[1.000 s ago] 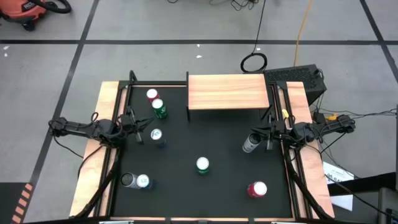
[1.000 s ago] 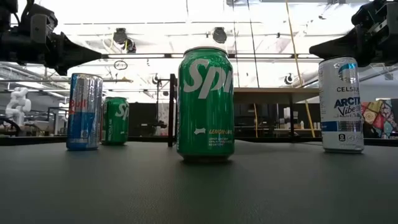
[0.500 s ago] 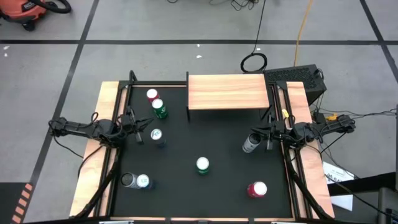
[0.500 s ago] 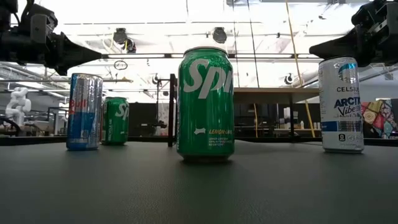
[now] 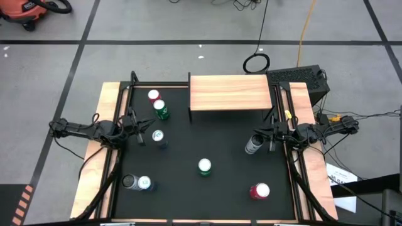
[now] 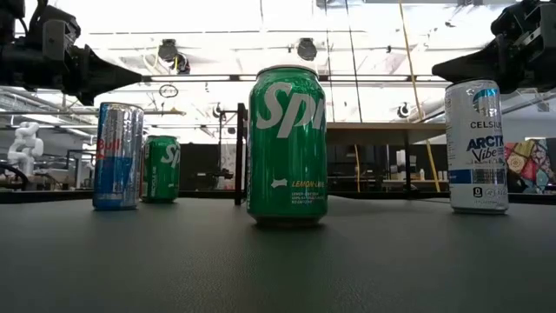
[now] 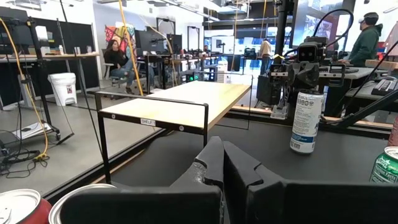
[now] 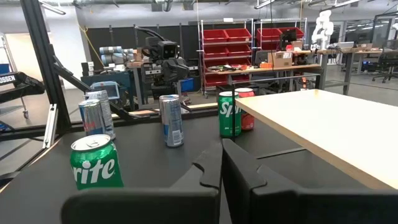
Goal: Place canned beverage on shelf
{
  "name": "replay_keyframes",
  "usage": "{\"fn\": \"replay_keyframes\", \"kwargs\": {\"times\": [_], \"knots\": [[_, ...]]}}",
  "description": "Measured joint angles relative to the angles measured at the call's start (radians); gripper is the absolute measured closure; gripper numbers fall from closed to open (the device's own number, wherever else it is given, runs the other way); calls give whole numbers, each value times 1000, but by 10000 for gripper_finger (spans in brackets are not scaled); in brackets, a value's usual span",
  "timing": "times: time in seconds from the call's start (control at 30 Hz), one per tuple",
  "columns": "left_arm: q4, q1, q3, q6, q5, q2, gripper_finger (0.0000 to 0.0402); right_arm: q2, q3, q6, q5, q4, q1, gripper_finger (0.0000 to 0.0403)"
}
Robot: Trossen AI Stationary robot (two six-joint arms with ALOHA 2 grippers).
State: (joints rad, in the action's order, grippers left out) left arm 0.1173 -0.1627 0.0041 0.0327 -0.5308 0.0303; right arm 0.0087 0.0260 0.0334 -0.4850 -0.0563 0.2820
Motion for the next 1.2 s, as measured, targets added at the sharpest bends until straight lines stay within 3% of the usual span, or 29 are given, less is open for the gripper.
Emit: {"fn": "replay_keyframes", "kwargs": {"times": [1.0,1.2], "knots": [[0,0,0,0,0,0,402,0,0,1,0,0,0,403],[0,0,0,0,0,0,402,0,0,74,3,-43,0,403]]}}
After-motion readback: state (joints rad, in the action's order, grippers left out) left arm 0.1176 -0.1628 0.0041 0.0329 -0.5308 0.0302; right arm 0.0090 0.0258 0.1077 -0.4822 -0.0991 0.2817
